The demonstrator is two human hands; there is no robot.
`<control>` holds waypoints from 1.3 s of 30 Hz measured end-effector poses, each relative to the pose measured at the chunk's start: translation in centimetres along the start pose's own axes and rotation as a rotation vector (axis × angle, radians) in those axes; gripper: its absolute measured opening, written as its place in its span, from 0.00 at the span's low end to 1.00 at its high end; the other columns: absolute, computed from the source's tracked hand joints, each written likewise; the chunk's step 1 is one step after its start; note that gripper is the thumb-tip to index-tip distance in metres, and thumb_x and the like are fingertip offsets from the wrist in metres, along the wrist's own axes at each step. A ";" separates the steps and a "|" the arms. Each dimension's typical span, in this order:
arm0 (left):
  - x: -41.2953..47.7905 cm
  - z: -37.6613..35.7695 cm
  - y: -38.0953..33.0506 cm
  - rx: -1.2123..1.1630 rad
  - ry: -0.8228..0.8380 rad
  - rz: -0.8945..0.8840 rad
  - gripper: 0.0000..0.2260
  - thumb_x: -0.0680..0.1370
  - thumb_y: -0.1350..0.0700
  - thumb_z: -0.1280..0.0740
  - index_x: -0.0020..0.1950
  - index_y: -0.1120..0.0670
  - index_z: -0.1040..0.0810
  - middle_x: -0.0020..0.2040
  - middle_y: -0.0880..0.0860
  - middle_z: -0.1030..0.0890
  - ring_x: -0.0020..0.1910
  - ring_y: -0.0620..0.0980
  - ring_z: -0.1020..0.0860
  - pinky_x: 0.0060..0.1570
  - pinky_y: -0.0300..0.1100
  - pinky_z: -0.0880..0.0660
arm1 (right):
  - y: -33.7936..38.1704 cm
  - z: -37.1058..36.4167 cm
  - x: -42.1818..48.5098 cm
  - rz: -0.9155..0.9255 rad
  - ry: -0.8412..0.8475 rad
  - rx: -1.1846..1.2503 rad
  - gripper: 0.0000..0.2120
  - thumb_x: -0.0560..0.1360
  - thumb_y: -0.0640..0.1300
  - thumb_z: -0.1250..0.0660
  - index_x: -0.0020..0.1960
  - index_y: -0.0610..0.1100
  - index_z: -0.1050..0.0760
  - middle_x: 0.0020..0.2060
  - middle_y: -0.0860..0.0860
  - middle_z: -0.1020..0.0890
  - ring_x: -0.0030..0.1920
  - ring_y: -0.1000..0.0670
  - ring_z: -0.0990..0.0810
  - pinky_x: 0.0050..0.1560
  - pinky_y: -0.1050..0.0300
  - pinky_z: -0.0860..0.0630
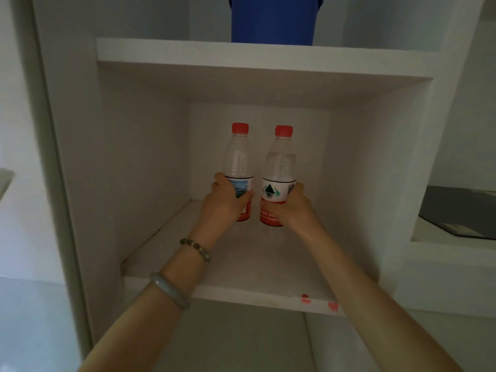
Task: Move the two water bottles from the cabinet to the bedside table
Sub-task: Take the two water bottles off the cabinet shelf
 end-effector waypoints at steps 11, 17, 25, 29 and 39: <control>-3.2 2.3 -1.2 -0.021 -0.031 -0.061 0.25 0.72 0.48 0.30 0.59 0.61 0.38 0.59 0.61 0.27 0.55 0.60 0.25 0.52 0.55 0.25 | 0.9 1.4 -2.8 0.065 -0.060 -0.009 0.28 0.68 0.45 0.27 0.59 0.38 0.38 0.57 0.43 0.24 0.54 0.46 0.24 0.44 0.57 0.29; -7.0 4.3 -3.9 -0.039 -0.048 -0.085 0.27 0.73 0.49 0.31 0.63 0.60 0.38 0.62 0.61 0.28 0.58 0.60 0.26 0.55 0.56 0.26 | 2.5 3.2 -6.3 0.136 -0.033 0.005 0.27 0.67 0.45 0.26 0.58 0.39 0.38 0.55 0.45 0.23 0.51 0.49 0.24 0.44 0.57 0.28; -15.1 7.2 -7.7 0.120 -0.132 -0.084 0.22 0.73 0.46 0.32 0.51 0.57 0.40 0.57 0.61 0.25 0.52 0.63 0.24 0.43 0.50 0.27 | 5.5 6.4 -13.8 0.239 -0.009 -0.027 0.27 0.68 0.45 0.27 0.59 0.39 0.37 0.53 0.46 0.23 0.49 0.48 0.23 0.34 0.66 0.31; -19.3 8.6 -8.8 0.137 -0.142 -0.071 0.21 0.73 0.45 0.32 0.50 0.56 0.41 0.54 0.60 0.25 0.50 0.62 0.23 0.44 0.51 0.25 | 6.1 7.7 -17.7 0.227 0.021 -0.009 0.28 0.67 0.46 0.27 0.59 0.40 0.37 0.54 0.46 0.23 0.50 0.48 0.23 0.31 0.64 0.30; -27.1 10.4 -10.1 0.133 -0.117 -0.018 0.22 0.73 0.45 0.32 0.52 0.56 0.40 0.55 0.59 0.25 0.52 0.61 0.23 0.50 0.56 0.24 | 7.0 9.7 -25.0 0.205 0.028 0.021 0.29 0.65 0.47 0.25 0.58 0.41 0.36 0.52 0.48 0.24 0.53 0.45 0.23 0.47 0.54 0.26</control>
Point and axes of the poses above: each hand's wrist, its own x-axis towards the middle knuckle, its own z-axis out of the back of the hand, y = z × x, the point moved 6 cm from there along x, towards the middle knuckle
